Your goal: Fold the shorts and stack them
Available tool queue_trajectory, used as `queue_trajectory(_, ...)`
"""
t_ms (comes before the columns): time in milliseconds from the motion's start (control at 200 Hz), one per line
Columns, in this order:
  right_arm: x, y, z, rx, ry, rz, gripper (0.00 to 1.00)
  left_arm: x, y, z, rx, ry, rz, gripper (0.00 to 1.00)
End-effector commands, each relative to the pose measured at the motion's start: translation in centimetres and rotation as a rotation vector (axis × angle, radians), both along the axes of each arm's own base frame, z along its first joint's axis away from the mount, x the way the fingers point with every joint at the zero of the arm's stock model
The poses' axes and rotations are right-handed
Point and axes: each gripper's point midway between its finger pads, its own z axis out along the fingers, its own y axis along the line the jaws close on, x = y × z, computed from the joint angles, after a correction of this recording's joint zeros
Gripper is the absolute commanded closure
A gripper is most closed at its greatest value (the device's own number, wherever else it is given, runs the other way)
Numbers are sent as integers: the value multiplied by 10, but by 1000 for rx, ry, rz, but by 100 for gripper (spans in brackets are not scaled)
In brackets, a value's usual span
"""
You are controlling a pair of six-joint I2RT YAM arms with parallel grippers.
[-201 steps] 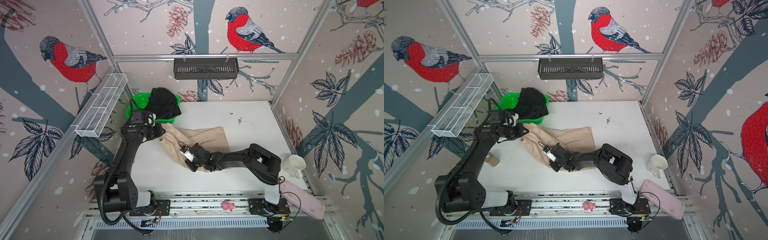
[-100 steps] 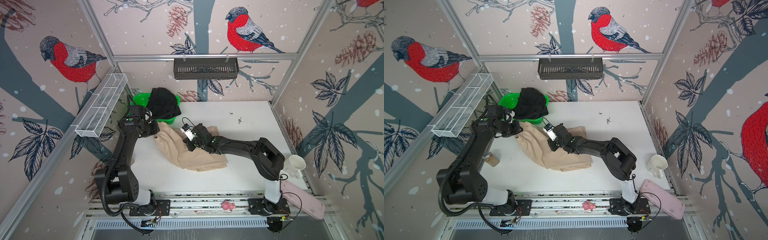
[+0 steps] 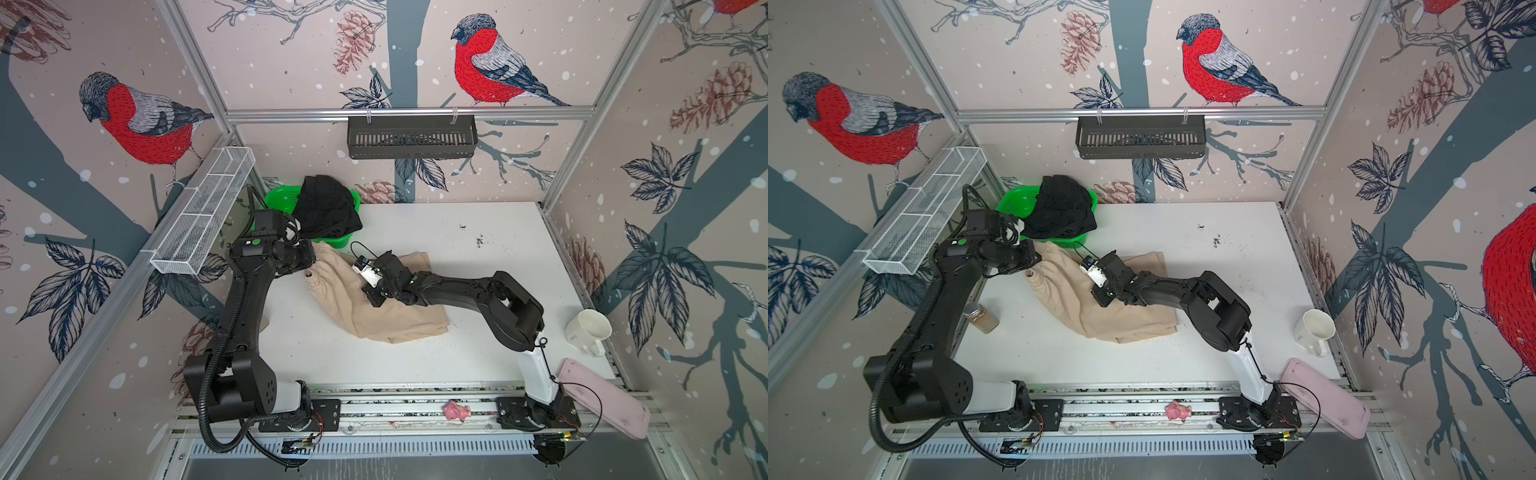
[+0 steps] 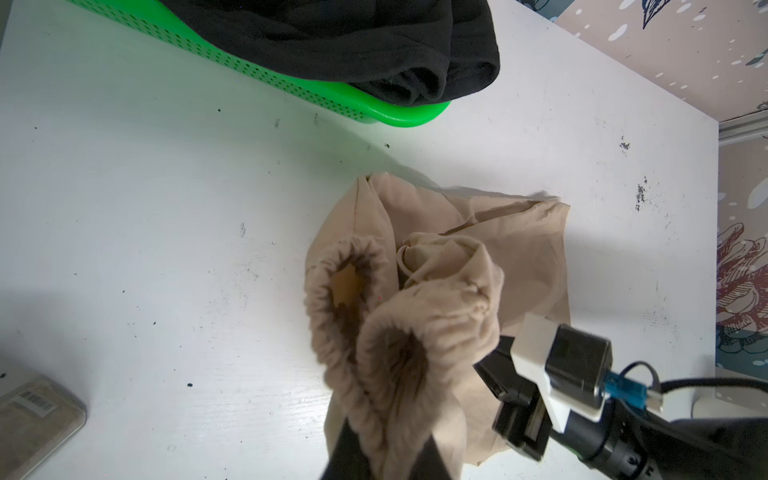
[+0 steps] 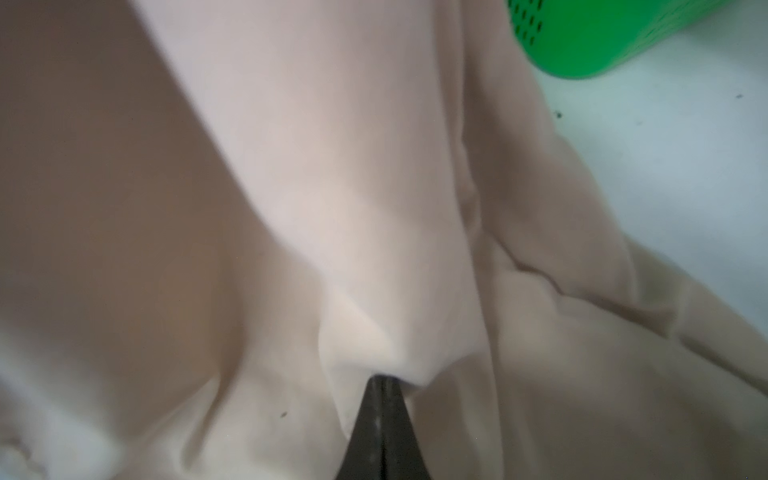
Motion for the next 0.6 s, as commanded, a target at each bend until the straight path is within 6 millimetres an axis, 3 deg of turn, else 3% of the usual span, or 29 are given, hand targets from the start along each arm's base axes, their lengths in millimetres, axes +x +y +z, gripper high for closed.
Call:
queue_trajectory(0,17,13,2,25,-35,-25,98,-5,-6,4,-31,-21,-19,100)
queue_trajectory(115,15,33,-13,39,2,5,98,-6,-8,11,-38,-61,-23,100)
queue_trajectory(210,16,40,-29,49,39,-10,98,-4,-11,19,-49,-94,-31,100)
queue_trajectory(305,23,45,-33,88,50,-44,98,-4,-14,22,-65,-108,-40,100)
queue_trajectory(410,35,53,-13,152,17,-79,96,-5,-18,22,-87,-103,-57,100)
queue_trajectory(540,45,51,27,230,-29,-101,76,-8,-16,19,-73,-89,-51,100)
queue_trajectory(590,45,44,43,248,-48,-108,63,-8,-14,20,-60,-91,-44,100)
